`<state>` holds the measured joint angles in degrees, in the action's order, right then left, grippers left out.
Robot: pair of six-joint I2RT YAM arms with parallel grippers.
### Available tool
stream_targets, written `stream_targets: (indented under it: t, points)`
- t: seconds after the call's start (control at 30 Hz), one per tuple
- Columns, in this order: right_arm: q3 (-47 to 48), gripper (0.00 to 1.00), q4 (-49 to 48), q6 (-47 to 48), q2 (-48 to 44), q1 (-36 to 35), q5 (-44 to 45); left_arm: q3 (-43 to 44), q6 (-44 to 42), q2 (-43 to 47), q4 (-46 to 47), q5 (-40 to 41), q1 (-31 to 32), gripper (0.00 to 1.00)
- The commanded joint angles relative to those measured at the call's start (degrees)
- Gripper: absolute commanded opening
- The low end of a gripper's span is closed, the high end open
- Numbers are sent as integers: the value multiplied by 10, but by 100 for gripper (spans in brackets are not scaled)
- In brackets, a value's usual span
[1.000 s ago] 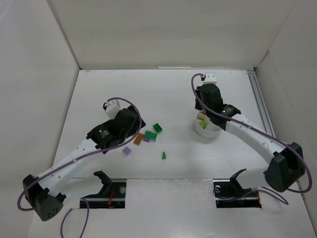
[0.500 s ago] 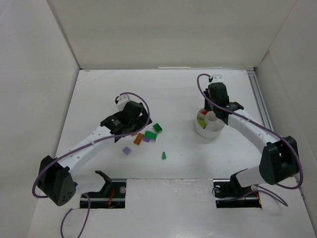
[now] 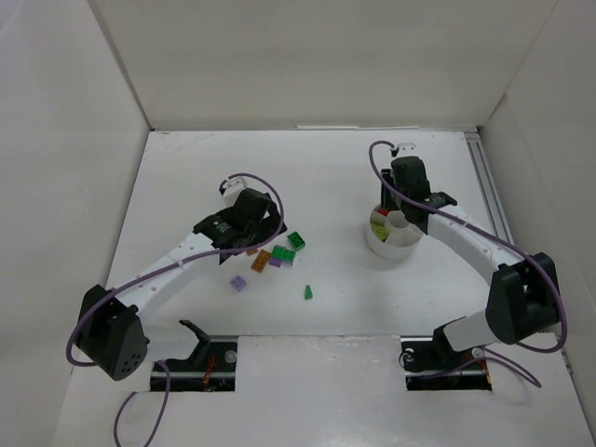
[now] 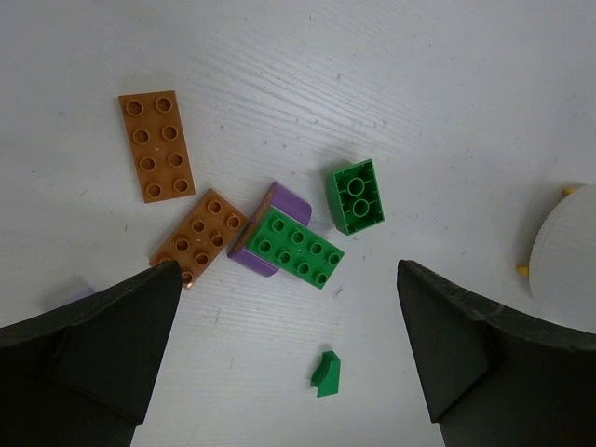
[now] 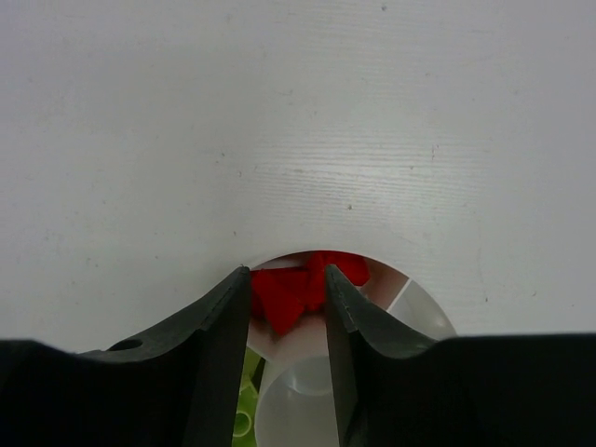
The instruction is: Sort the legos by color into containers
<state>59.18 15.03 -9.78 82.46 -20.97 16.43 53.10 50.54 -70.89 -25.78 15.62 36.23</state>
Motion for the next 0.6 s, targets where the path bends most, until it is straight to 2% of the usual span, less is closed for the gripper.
stream_targets:
  t: [0.0,0.17,0.33,0.43,0.57]
  points:
    - [2,43,-14,17,-9,5,-26,8,-9,4,8,0,-4,100]
    - [-3,50,-35,78,-51,-39,-46,-21,-3,15,8,0,-9,100]
    - [-25,59,-48,99,-91,-99,-38,-49,-3,21,8,-35,-55,100]
    - [-59,67,-88,170,-110,-154,-83,-64,3,27,13,-35,-60,100]
    - [-66,70,-93,222,-89,-241,-106,-98,13,41,19,-35,-88,100]
